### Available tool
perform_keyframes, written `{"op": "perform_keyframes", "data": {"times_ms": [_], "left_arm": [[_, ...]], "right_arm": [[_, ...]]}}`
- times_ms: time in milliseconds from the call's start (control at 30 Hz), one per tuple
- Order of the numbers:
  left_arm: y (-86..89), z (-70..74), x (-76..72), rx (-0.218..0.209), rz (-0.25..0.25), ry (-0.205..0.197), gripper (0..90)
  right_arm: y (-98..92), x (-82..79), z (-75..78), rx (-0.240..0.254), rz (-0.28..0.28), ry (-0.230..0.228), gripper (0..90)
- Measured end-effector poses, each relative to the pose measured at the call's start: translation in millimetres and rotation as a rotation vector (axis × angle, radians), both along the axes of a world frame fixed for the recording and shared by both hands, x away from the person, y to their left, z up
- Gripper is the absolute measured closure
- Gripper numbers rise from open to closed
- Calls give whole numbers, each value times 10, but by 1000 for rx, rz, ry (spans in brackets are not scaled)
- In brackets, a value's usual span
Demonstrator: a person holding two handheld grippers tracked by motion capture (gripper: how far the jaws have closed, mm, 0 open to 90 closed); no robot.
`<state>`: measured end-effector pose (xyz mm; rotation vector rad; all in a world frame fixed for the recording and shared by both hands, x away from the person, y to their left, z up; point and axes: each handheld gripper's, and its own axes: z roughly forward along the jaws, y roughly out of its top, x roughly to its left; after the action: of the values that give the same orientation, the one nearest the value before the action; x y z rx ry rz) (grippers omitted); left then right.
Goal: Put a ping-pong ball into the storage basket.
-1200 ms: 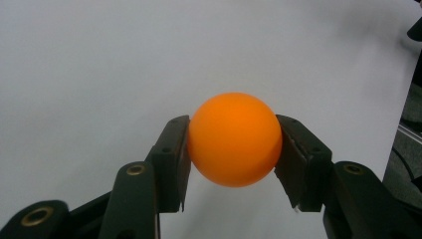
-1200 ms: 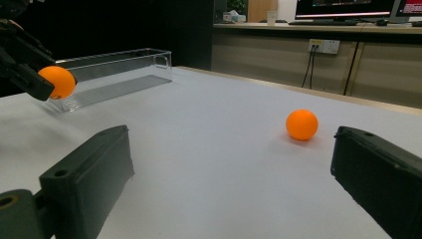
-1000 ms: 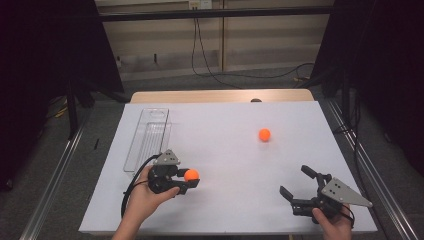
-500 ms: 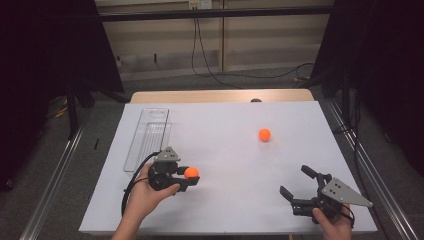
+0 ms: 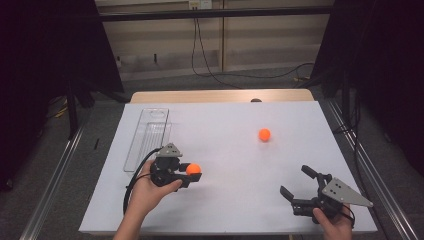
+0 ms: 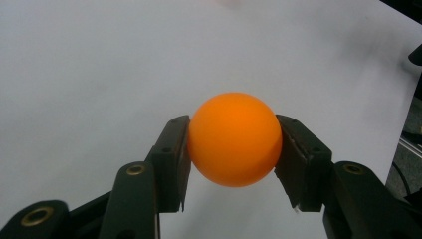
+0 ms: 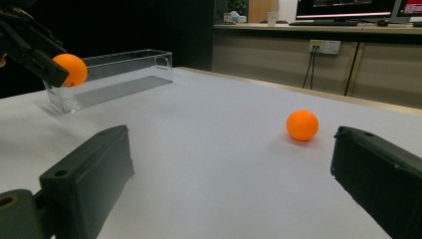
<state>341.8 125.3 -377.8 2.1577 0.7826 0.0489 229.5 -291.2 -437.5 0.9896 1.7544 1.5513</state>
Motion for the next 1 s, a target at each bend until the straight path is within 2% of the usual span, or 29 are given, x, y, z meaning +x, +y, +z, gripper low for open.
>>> {"op": "perform_keyframes", "data": {"times_ms": [300,633,767,1000], "left_arm": [[23,12,33,13,17,5,509],[53,30,88,6,44,9,509],[49,49,92,20,47,8,509],[60,60,115,14,62,13,508]], "right_arm": [[0,1,1,-2,2,-1,23],[-3,-1,2,0,0,-2,23],[-5,-1,3,1,0,-2,23],[-5,-2,2,1,0,-2,23]]}}
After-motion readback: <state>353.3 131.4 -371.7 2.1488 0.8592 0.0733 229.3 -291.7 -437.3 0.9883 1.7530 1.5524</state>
